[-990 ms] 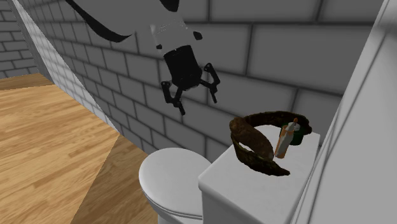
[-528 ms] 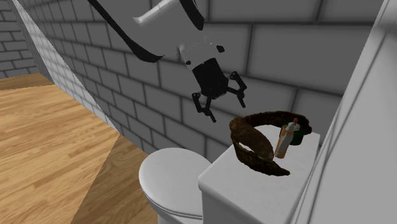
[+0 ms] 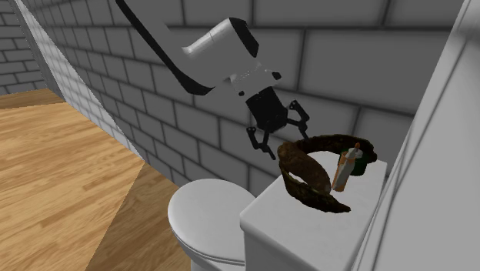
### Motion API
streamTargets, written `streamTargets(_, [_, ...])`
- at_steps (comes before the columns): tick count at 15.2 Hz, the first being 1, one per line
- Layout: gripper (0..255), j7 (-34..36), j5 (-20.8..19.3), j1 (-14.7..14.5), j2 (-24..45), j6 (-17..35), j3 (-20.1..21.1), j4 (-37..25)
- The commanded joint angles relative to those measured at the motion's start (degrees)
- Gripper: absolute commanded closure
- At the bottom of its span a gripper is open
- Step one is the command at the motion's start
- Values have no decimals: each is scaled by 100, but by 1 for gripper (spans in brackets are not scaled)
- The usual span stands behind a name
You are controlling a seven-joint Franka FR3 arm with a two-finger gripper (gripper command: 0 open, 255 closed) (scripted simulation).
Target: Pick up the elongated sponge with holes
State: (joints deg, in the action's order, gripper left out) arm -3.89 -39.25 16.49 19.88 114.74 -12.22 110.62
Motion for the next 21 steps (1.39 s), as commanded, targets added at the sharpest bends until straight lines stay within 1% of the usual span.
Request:
streamTargets(1, [0,84,-25,4,79,108,-2,52])
streamTargets(4, [0,104,-30,6,106,136,-3,59])
streamTargets(5, [255,104,-30,6,108,137,-3,58])
streamTargets(14, [255,104,-30,6,107,136,-2,59])
streamTargets(21, [255,-140,29,-23,-208,-219,5,-48])
